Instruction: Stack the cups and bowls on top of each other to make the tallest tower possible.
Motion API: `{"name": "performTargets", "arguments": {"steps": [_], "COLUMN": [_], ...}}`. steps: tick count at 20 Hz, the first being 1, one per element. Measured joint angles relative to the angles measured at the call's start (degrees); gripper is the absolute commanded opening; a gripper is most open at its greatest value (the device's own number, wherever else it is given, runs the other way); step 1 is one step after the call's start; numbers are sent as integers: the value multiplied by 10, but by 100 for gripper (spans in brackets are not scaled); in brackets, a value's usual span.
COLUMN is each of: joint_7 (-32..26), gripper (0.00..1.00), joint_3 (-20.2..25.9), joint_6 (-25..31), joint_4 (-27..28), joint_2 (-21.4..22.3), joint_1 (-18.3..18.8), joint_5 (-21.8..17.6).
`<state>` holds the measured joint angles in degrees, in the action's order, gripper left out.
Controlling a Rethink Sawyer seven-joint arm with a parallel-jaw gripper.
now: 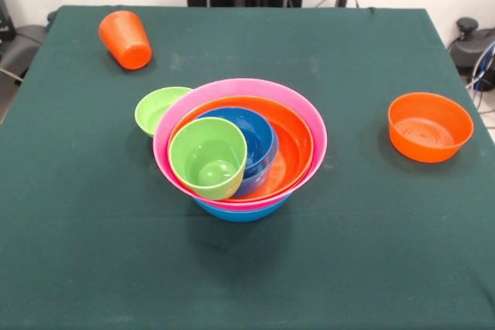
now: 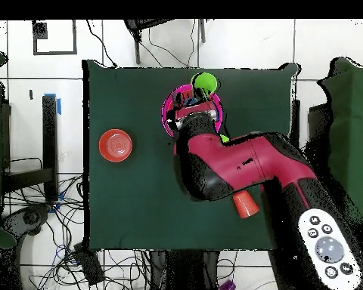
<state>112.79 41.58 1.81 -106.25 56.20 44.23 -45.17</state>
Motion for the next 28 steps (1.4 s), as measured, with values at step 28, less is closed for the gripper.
{"name": "performTargets", "arguments": {"steps": [28], "joint_7": [0], "gripper": [100], "joint_3": [23], "joint_6": [0], "joint_4": [-5], "joint_2": [-2], "joint_1": [18], "joint_5": [3]}}
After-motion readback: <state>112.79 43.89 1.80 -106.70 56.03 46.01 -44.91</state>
